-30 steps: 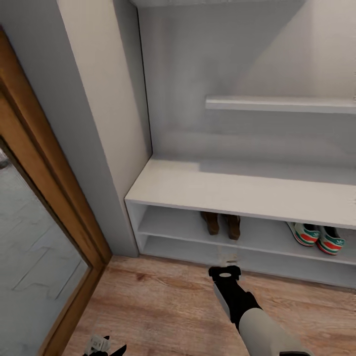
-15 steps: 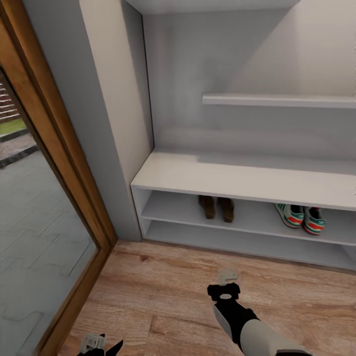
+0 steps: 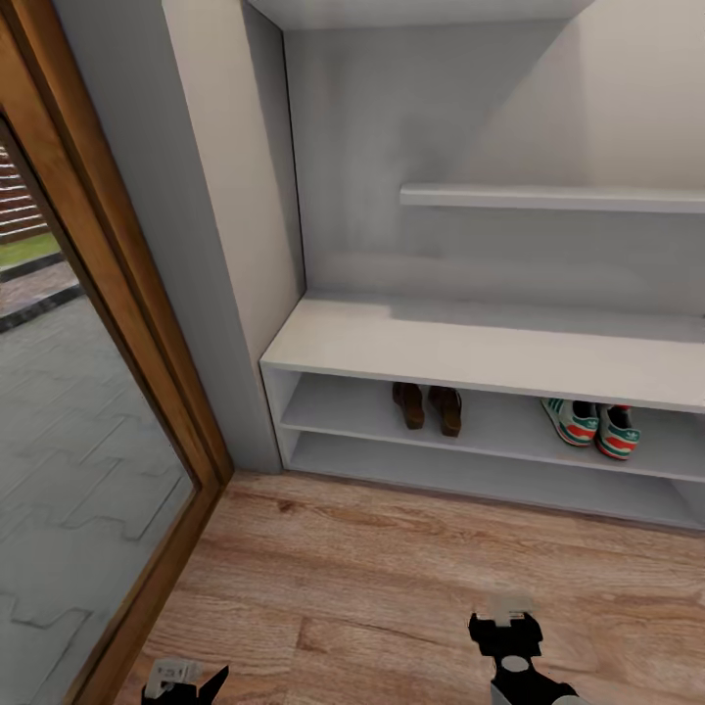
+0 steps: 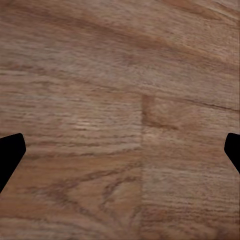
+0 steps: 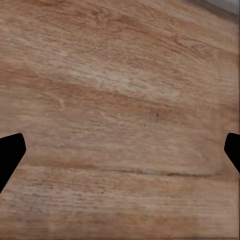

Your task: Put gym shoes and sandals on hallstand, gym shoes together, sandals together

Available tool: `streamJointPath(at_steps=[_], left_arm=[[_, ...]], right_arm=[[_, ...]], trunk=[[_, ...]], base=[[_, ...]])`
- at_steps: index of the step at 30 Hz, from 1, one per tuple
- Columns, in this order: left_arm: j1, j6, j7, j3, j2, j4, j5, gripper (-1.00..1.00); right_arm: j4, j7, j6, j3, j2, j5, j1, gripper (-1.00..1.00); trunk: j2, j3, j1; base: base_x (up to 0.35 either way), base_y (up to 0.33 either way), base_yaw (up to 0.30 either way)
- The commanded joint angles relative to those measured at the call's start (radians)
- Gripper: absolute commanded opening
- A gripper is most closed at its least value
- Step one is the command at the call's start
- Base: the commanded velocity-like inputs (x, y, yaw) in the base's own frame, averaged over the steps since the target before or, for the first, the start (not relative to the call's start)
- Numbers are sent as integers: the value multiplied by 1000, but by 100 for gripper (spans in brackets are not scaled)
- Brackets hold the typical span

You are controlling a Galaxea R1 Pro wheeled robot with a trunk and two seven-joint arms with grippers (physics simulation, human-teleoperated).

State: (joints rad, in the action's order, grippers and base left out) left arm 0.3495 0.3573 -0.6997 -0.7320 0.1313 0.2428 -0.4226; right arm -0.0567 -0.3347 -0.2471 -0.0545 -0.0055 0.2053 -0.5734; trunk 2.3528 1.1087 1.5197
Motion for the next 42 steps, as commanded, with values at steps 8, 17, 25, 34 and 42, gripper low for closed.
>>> streamJointPath(at_steps=[8, 17, 25, 34, 42], left_arm=[[-1, 5, 7, -12, 4, 0, -11, 100], [-2, 4, 8, -12, 13, 0, -10, 100], [-2, 3, 29, -12, 14, -1, -11, 100], [-3, 5, 131, -11, 12, -5, -10, 100], [-2, 5, 177, -10, 11, -12, -10, 100]], right_arm=[[3, -3, -80, -5, -75, 8, 50, 100], [23, -3, -85, -4, -78, 9, 57, 100], [28, -3, -86, -4, -48, 8, 58, 100], [29, 8, -86, -5, -32, 8, 60, 100], [29, 16, -86, -5, -7, 8, 65, 100]], trunk=[[0, 1, 0], [0, 1, 0], [-35, -15, -19], [-98, -43, -54], [-154, -68, -85]], base=[[0, 0, 0], [0, 0, 0], [0, 0, -132], [0, 0, -288], [0, 0, -299]])
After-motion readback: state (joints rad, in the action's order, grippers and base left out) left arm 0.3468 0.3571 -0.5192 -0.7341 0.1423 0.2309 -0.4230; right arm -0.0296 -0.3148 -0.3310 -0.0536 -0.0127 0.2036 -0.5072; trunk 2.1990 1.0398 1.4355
